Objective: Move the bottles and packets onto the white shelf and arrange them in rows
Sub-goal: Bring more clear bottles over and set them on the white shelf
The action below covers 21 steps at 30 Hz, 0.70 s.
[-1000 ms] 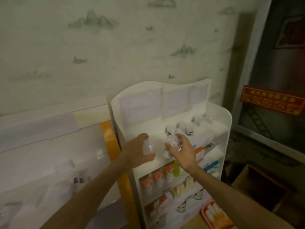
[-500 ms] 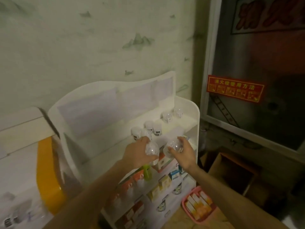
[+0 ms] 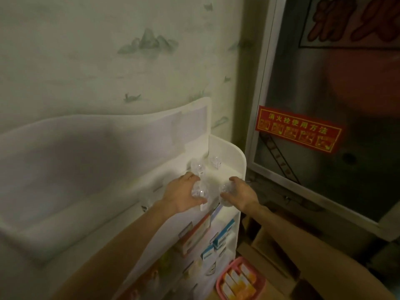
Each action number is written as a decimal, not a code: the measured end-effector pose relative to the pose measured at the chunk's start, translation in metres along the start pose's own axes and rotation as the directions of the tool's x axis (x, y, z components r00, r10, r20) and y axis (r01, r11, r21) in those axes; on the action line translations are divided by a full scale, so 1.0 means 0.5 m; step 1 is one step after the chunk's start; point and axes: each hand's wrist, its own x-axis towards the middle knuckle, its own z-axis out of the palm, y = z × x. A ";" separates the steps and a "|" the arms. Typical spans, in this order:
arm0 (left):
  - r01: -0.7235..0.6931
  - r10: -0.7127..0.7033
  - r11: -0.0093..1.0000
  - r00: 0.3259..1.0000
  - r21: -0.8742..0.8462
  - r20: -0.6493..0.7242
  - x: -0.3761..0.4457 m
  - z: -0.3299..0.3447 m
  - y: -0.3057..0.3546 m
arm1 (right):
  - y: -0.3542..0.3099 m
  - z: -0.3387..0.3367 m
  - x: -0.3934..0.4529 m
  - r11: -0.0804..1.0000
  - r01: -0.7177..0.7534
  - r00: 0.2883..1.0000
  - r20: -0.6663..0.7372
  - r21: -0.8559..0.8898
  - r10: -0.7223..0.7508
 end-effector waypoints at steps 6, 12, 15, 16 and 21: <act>-0.035 0.033 0.999 0.998 0.036 0.049 0.102 0.050 -0.015 | -0.013 0.018 0.097 0.999 0.030 1.000 0.001 -0.037 -0.030; -0.031 0.021 0.994 0.996 0.103 0.092 0.172 0.101 -0.014 | 0.010 0.024 0.186 0.999 0.035 0.999 0.038 -0.017 -0.034; 0.015 -0.028 0.995 0.992 0.101 0.125 0.207 0.124 -0.009 | 0.032 0.024 0.240 0.997 0.071 0.994 0.084 -0.020 -0.069; 0.024 -0.038 0.995 0.989 0.102 0.140 0.216 0.132 -0.008 | 0.043 0.026 0.260 0.997 0.077 0.992 0.105 -0.007 -0.076; 0.108 -0.118 0.992 0.979 0.065 0.164 0.242 0.167 -0.005 | 0.088 0.036 0.338 0.994 0.108 0.972 0.210 0.021 -0.110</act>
